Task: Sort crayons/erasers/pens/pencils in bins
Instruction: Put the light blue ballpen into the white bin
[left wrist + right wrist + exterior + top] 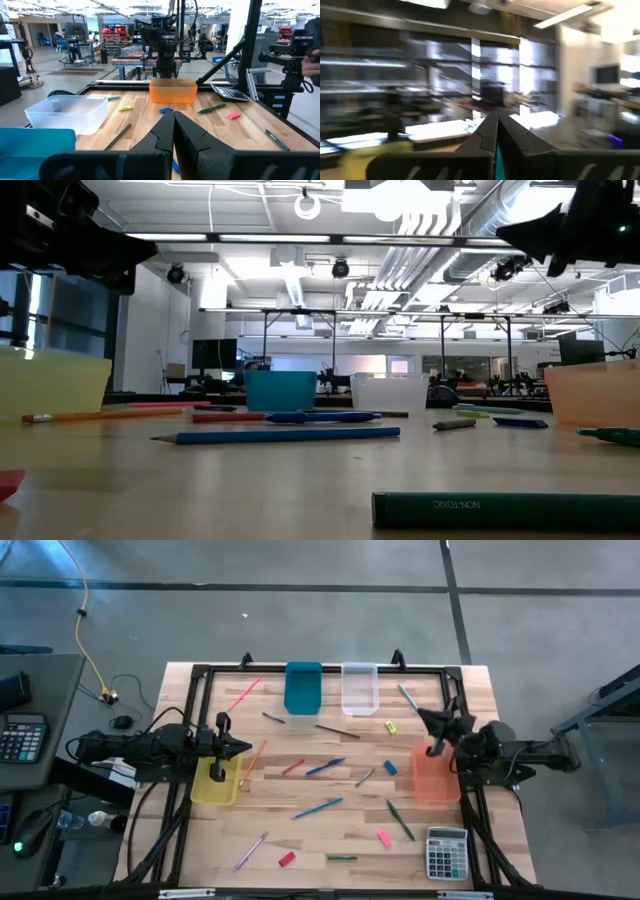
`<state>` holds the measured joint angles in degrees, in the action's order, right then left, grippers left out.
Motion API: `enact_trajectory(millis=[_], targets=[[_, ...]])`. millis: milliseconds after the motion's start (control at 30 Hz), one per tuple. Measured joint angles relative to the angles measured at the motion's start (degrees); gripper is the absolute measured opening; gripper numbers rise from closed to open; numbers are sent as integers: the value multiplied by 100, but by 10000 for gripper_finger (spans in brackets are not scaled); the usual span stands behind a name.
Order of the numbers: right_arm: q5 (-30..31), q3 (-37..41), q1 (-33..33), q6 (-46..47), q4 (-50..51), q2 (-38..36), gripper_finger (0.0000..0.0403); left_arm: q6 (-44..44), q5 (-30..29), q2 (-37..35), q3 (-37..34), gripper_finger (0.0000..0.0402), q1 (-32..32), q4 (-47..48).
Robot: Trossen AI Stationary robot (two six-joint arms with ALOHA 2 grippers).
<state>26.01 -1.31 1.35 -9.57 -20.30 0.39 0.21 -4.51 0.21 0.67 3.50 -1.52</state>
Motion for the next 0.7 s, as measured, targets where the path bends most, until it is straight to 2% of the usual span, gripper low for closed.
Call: enact_trajectory(millis=[233, 467, 700], targets=[[540, -772, 587, 50, 1153, 425, 0, -1, 0, 0, 0, 0, 0, 0], [550, -1775, 1351, 819, 2545, 1425, 0, 0, -1, 0, 0, 0, 0, 0], [348, -2545, 2154, 1261, 3169, 2665, 0, 0, -1, 0, 0, 0, 0, 0]])
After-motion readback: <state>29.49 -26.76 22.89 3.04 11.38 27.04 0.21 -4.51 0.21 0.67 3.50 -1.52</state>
